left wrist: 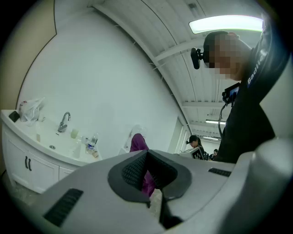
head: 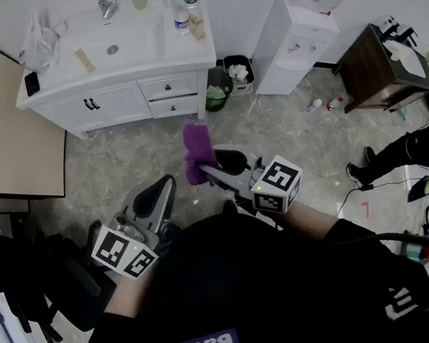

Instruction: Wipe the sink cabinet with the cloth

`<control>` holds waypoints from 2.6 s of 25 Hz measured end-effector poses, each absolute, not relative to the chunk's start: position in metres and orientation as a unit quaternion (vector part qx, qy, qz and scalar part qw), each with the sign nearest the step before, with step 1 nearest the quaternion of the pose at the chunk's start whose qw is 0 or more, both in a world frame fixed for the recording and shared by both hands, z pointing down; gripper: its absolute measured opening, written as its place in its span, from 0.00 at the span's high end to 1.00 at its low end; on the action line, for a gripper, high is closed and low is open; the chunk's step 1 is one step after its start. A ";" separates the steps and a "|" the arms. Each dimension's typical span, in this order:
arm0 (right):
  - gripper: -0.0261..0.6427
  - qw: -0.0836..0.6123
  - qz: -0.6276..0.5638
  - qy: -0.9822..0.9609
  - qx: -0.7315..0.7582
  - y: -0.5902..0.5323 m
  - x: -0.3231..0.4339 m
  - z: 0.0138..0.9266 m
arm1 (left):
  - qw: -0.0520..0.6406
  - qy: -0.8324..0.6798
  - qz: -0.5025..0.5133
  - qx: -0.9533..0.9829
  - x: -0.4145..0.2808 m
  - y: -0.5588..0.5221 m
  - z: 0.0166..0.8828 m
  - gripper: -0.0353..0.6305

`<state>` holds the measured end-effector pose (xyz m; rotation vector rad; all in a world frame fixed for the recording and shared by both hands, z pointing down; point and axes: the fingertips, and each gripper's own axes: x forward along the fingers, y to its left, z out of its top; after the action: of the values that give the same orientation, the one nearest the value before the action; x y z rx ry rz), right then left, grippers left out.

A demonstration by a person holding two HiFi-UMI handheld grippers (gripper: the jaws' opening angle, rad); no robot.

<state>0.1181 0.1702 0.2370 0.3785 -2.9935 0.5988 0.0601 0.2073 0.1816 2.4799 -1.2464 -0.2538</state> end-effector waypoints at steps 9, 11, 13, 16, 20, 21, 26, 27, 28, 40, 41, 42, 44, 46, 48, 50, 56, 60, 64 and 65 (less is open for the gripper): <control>0.80 0.026 0.194 -0.975 0.107 0.170 0.120 0.233 | 0.178 -0.447 -0.088 0.872 0.069 0.204 0.184 0.95; 0.80 0.024 0.195 -0.975 0.102 0.169 0.122 0.233 | 0.177 -0.450 -0.088 0.871 0.072 0.203 0.184 0.94; 0.79 0.020 0.196 -0.975 0.100 0.166 0.125 0.232 | 0.176 -0.454 -0.088 0.869 0.075 0.201 0.185 0.94; 0.79 0.019 0.198 -0.975 0.095 0.161 0.132 0.233 | 0.176 -0.461 -0.085 0.866 0.082 0.197 0.185 0.95; 0.79 0.016 0.204 -0.975 0.084 0.153 0.140 0.235 | 0.172 -0.473 -0.078 0.861 0.092 0.189 0.186 0.94; 0.79 0.015 0.207 -0.975 0.082 0.151 0.142 0.237 | 0.169 -0.478 -0.076 0.858 0.094 0.187 0.187 0.94; 0.79 0.027 0.216 -0.973 0.074 0.139 0.146 0.254 | 0.163 -0.506 -0.074 0.844 0.093 0.179 0.196 0.94; 0.79 0.027 0.219 -0.973 0.071 0.139 0.144 0.256 | 0.163 -0.510 -0.074 0.841 0.090 0.178 0.196 0.94; 0.79 0.028 0.221 -0.972 0.068 0.137 0.141 0.257 | 0.162 -0.514 -0.074 0.839 0.086 0.176 0.197 0.94; 0.79 0.072 0.228 -0.966 0.102 0.081 0.024 0.300 | 0.147 -0.491 -0.065 0.856 -0.031 0.110 0.225 0.94; 0.79 0.076 0.230 -0.964 0.107 0.074 0.009 0.305 | 0.141 -0.485 -0.060 0.861 -0.047 0.102 0.228 0.94; 0.79 0.079 0.234 -0.962 0.113 0.066 -0.005 0.309 | 0.137 -0.477 -0.054 0.866 -0.061 0.094 0.231 0.94; 0.79 0.084 0.245 -0.957 0.128 0.051 -0.033 0.320 | 0.136 -0.459 -0.042 0.877 -0.088 0.079 0.240 0.94; 0.79 0.087 0.255 -0.952 0.143 0.036 -0.058 0.331 | 0.133 -0.445 -0.034 0.885 -0.112 0.064 0.248 0.94; 0.79 0.091 0.261 -0.948 0.155 0.023 -0.080 0.342 | 0.130 -0.435 -0.035 0.890 -0.133 0.048 0.254 0.94; 0.79 0.096 0.266 -0.945 0.164 0.011 -0.097 0.354 | 0.129 -0.427 -0.039 0.894 -0.149 0.036 0.261 0.94; 0.79 0.106 0.284 -0.937 0.176 -0.021 -0.120 0.401 | 0.137 -0.429 -0.039 0.892 -0.170 0.004 0.294 0.94; 0.79 0.116 0.286 -0.937 0.165 -0.048 -0.120 0.448 | 0.131 -0.449 -0.040 0.883 -0.166 -0.021 0.325 0.95; 0.79 0.125 0.295 -0.933 0.163 -0.083 -0.126 0.513 | 0.131 -0.473 -0.049 0.870 -0.162 -0.043 0.358 0.94; 0.79 0.125 0.298 -0.932 0.164 -0.093 -0.129 0.530 | 0.129 -0.478 -0.048 0.867 -0.161 -0.047 0.368 0.94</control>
<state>-0.1287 -0.0927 0.5302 0.4780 -2.7161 0.8683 -0.1609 -0.0470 0.3682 2.5209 -1.3907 -0.1385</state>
